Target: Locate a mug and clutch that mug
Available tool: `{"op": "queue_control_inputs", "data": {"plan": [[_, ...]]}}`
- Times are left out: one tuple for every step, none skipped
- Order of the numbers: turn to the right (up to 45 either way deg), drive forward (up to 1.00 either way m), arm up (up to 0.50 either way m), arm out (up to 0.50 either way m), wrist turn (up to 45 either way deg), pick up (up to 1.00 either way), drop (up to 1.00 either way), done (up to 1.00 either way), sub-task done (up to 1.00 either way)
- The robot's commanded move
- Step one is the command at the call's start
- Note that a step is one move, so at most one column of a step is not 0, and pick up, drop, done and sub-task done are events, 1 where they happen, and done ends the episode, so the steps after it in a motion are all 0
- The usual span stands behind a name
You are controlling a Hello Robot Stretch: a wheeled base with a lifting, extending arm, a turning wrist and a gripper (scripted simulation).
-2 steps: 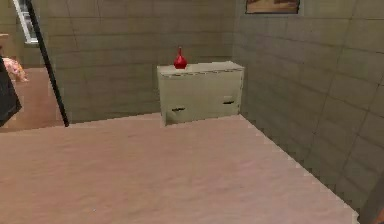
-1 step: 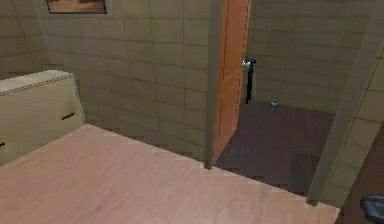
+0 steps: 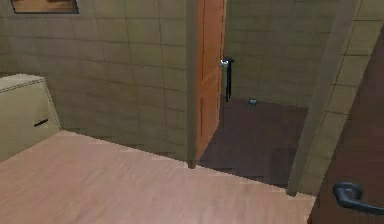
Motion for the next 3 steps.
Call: {"op": "queue_control_inputs", "data": {"plan": [[0.0, 0.45, 0.00, 0.00, 0.0, 0.00, 0.00, 0.00, 0.00], [21.0, 0.00, 0.00, 0.00, 0.0, 0.00, 0.00, 0.00, 0.00], [0.0, 1.00, 0.00, 0.00, 0.0, 0.00, 0.00, 0.00, 0.00]]}}
